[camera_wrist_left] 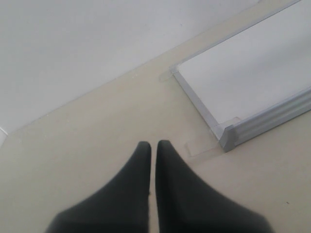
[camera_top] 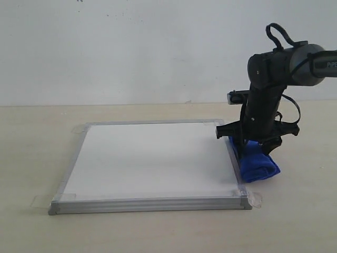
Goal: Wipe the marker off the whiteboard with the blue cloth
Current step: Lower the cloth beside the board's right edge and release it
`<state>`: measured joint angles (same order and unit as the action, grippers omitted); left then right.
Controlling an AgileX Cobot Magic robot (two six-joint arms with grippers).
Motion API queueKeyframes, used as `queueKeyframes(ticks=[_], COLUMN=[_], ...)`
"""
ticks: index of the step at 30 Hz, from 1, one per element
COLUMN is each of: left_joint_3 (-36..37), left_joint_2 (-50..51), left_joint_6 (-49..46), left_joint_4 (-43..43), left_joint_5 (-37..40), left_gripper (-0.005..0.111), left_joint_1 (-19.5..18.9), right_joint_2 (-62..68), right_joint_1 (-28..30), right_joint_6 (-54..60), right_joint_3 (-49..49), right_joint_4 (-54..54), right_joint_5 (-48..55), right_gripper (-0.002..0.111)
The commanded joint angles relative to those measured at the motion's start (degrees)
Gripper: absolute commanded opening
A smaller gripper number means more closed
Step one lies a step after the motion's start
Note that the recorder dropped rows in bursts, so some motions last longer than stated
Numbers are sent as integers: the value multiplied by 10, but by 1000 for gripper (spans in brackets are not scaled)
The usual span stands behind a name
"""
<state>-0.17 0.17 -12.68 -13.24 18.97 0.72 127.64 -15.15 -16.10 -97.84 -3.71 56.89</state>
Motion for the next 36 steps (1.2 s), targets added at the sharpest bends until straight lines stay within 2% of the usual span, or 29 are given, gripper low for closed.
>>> queueKeyframes(ticks=[1,9,21,23,25,26,27,32,36], left_joint_3=[2,2,2,2,2,2,2,2,2], left_joint_2=[-2,-2,-2,-2,-2,-2,-2,-2,-2], left_joint_6=[-3,-3,-3,-3,-3,-3,-3,-3,-3], left_joint_4=[1,1,1,1,1,1,1,1,1], left_joint_5=[-1,-1,-1,-1,-1,-1,-1,-1,-1], left_gripper=[4,4,4,4,4,4,4,4,4], left_joint_1=[-1,-1,-1,-1,-1,-1,-1,-1,-1], right_joint_2=[-16,-30,-6,-6,-8,-10,-11,-1,20], right_joint_1=[3,3,3,3,3,3,3,21,20], right_joint_6=[-2,1,0,0,0,-6,-7,-13,6], right_joint_3=[-26,-65,-66,-66,-68,-68,-68,-68,-68], right_joint_4=[8,8,6,-19,-51,-62,-86,-94,-76], right_joint_5=[33,54,71,68,68,68,68,69,28], right_gripper=[55,55,54,47,31,21,1,0,0])
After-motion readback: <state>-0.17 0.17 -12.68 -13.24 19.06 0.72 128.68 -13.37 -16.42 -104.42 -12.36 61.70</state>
